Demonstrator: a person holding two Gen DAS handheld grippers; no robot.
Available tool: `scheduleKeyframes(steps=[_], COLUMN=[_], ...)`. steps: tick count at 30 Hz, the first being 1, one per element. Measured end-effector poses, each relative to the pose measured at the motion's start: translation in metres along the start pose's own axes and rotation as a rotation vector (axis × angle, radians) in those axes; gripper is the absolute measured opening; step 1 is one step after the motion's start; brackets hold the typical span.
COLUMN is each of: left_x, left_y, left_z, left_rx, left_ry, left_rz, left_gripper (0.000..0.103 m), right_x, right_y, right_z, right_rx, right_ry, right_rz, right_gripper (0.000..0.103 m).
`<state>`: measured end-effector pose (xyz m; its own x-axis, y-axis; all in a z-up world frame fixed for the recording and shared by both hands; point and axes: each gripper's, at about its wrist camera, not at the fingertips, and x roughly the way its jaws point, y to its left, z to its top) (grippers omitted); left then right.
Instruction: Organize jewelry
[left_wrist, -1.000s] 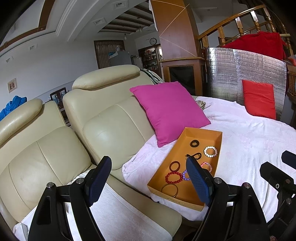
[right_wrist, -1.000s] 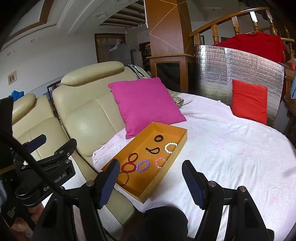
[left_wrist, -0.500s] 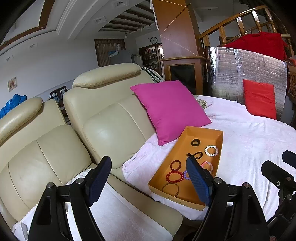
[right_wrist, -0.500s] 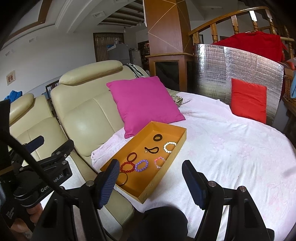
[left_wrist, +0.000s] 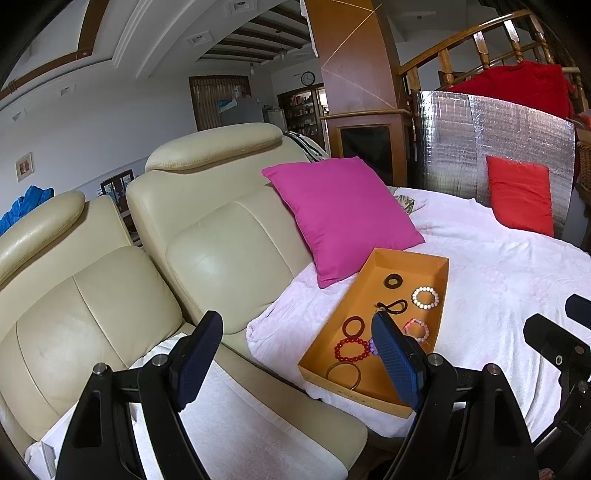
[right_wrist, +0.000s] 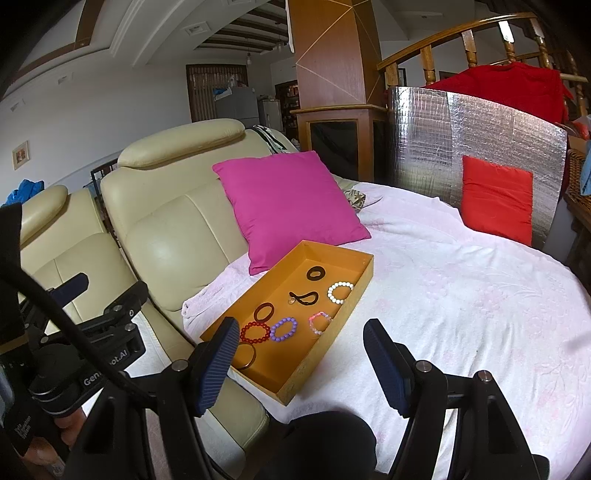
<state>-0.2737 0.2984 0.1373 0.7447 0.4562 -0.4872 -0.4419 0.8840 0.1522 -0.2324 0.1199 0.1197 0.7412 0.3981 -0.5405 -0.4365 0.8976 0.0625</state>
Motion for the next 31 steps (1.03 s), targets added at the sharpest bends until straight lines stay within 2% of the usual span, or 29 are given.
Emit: scheduleKeyframes(steps=[10,22,27,31], left_x=[0.014,0.04,0.05,0.058], left_y=[0.006,0.007,-0.005,-0.038], left_z=[0.003,0.01,0.012,0.02], left_rx=[0.001,0.004,0.028,0.078], left_ry=[0.017,0.055,0.069,0.067], left_rz=[0.026,0.086,0.096,0.054], left_gripper=[0.083,0.083,0.083,0.083], right_x=[0.02,0.057,0.068,0.07], right_y=[0.003,0.006,-0.004,-0.031], right_z=[0.007,0.022,0.024,0.025], right_rx=[-0.017,-0.017,0.006,0.044], right_ry=[0.014,0.039,0.04,0.037], right_rz=[0.008,0.061,0.076,0.07], right_gripper=[0.073,0.073,0.073,0.073])
